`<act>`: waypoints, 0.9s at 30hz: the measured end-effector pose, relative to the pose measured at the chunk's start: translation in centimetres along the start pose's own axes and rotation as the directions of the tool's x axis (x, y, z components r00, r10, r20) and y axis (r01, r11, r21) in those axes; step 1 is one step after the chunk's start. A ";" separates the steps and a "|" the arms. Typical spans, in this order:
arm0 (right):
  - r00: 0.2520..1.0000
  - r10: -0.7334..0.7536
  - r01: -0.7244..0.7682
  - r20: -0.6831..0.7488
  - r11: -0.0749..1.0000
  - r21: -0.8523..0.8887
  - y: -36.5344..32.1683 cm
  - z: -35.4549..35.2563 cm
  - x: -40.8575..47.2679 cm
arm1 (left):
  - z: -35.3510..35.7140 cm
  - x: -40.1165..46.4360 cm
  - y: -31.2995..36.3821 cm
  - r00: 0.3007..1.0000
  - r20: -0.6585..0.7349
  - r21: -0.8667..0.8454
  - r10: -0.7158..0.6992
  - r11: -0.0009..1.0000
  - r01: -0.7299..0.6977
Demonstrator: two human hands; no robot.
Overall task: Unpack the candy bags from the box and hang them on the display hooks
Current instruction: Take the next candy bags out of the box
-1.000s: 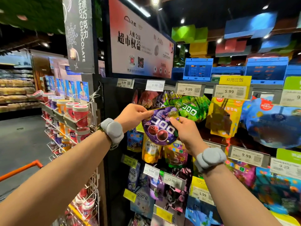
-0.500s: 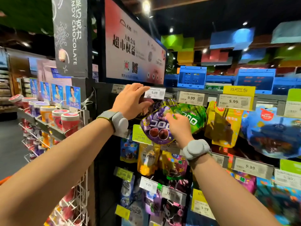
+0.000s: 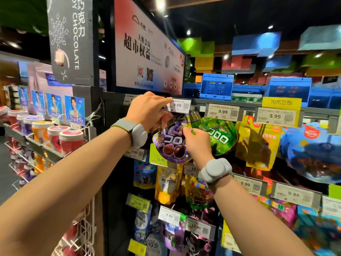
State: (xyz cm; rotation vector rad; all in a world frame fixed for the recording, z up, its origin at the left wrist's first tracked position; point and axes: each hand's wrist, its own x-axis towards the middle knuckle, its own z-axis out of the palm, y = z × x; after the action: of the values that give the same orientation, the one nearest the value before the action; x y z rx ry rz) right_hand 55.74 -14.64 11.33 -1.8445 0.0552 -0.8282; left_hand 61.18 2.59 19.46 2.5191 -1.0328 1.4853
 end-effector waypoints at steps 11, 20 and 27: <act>0.997 -0.044 0.041 -0.064 0.998 -0.050 -1.7 1.2 1.0 | -1.5 1.5 -2.0 0.998 0.043 -0.138 0.046 0.990 -0.039; 0.993 -0.013 0.011 -0.115 1.000 -0.022 -2.9 2.2 2.1 | -2.0 1.8 -2.0 0.992 0.125 -0.166 -0.003 0.986 0.023; 0.989 0.017 -0.007 -0.150 0.998 0.064 -2.7 2.6 2.5 | -2.5 2.1 -1.9 0.991 0.135 -0.166 0.018 0.986 0.005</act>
State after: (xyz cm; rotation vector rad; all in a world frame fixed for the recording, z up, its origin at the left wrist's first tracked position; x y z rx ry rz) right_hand 58.22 -12.36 14.35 -1.7182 0.1339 -0.9489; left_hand 61.00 3.82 23.06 2.5289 -1.1322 1.1880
